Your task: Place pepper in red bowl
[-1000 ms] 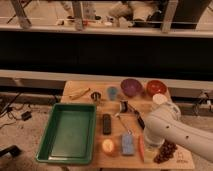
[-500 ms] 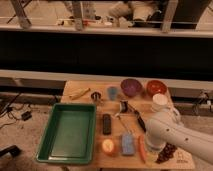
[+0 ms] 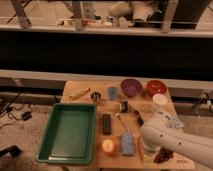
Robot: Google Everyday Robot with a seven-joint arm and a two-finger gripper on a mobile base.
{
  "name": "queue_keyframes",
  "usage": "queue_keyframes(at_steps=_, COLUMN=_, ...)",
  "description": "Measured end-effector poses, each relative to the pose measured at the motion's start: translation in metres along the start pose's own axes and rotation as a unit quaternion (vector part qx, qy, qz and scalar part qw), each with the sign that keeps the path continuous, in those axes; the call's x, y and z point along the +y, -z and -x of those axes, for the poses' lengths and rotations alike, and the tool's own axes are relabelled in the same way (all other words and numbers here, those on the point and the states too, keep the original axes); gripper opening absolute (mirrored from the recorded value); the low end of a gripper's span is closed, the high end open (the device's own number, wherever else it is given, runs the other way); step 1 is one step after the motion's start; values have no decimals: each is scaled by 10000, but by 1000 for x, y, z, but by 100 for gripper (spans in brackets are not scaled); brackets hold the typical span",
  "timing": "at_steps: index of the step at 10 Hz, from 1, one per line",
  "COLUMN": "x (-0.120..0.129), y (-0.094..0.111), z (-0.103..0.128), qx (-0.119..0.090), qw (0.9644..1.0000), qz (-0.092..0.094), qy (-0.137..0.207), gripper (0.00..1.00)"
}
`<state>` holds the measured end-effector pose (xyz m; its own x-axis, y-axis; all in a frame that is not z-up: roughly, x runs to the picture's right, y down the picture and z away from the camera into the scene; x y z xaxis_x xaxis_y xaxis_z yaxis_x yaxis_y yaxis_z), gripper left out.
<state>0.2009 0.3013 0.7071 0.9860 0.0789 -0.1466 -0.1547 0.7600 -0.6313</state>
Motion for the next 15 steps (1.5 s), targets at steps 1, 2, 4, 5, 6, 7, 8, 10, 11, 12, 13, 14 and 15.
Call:
queue_keyframes(at_steps=1, x=-1, y=-2, z=1, qx=22, qw=10000, qz=-26, qy=27, gripper=80)
queue_keyframes(at_steps=2, x=-2, y=-6, z=1, qx=59, qw=10000, qz=-59, qy=22, gripper=80)
queue_keyframes(at_steps=4, x=-4, y=-12, z=-3, qx=156, qw=9997, qz=-113, qy=-157, gripper=80)
queue_keyframes(at_steps=5, x=-4, y=-15, z=-7, qx=219, qw=9989, qz=-143, qy=-392, gripper=80)
queue_keyframes(at_steps=6, x=-2, y=-19, z=-8, qx=387, qw=9969, qz=-134, qy=-676, gripper=80)
queue_keyframes(at_steps=7, x=-3, y=-21, z=-6, qx=442, qw=9962, qz=-137, qy=-735, gripper=80)
queue_keyframes(at_steps=8, x=-1, y=-23, z=-7, qx=496, qw=9957, qz=-110, qy=-775, gripper=80)
queue_keyframes(at_steps=10, x=2, y=-30, z=0, qx=540, qw=9961, qz=-51, qy=-691, gripper=80)
queue_keyframes(at_steps=11, x=3, y=-32, z=3, qx=545, qw=9963, qz=-17, qy=-664, gripper=80)
queue_keyframes(at_steps=12, x=3, y=-35, z=4, qx=544, qw=9963, qz=9, qy=-662, gripper=80)
queue_keyframes(at_steps=13, x=3, y=-39, z=5, qx=496, qw=9961, qz=100, qy=-725, gripper=80)
queue_keyframes(at_steps=14, x=3, y=-43, z=3, qx=436, qw=9956, qz=184, qy=-804, gripper=80)
queue_keyframes(at_steps=15, x=2, y=-45, z=2, qx=333, qw=9952, qz=238, qy=-891, gripper=80)
